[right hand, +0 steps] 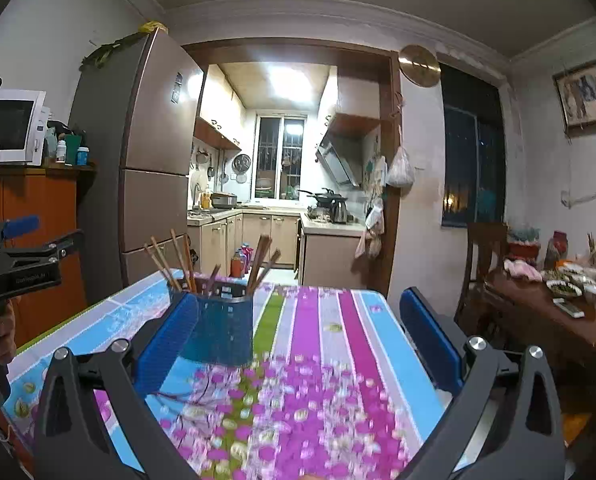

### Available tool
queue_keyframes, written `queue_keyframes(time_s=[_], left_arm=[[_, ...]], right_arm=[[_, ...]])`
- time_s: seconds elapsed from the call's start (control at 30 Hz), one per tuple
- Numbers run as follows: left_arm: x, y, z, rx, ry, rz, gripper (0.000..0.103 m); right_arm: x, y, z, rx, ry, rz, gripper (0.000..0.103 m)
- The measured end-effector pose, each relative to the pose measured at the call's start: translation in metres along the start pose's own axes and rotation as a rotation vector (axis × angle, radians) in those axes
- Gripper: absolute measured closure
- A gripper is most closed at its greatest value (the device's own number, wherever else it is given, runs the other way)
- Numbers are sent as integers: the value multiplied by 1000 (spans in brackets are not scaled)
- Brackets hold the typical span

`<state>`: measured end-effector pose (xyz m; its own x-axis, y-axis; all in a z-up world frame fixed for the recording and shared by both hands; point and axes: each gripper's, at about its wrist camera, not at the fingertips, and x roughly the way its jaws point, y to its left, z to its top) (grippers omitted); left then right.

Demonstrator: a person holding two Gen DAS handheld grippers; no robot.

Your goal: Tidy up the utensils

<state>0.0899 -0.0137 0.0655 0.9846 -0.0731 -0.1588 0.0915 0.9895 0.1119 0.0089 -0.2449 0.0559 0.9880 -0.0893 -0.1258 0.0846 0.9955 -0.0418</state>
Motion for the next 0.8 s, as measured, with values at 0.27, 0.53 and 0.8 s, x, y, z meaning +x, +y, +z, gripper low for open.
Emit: queue_keyframes(time_s=[0.27, 0.53, 0.8], left_arm=[[-14, -6, -55, -3, 127, -45, 5], [-24, -30, -89, 37, 175, -61, 5], [-25, -40, -91, 48, 181, -58, 5]], right_arm=[[-18, 13, -47, -72, 63, -73, 5], [-32, 13, -69, -49, 91, -68, 5], [-33, 8, -77, -36, 116, -76, 5]])
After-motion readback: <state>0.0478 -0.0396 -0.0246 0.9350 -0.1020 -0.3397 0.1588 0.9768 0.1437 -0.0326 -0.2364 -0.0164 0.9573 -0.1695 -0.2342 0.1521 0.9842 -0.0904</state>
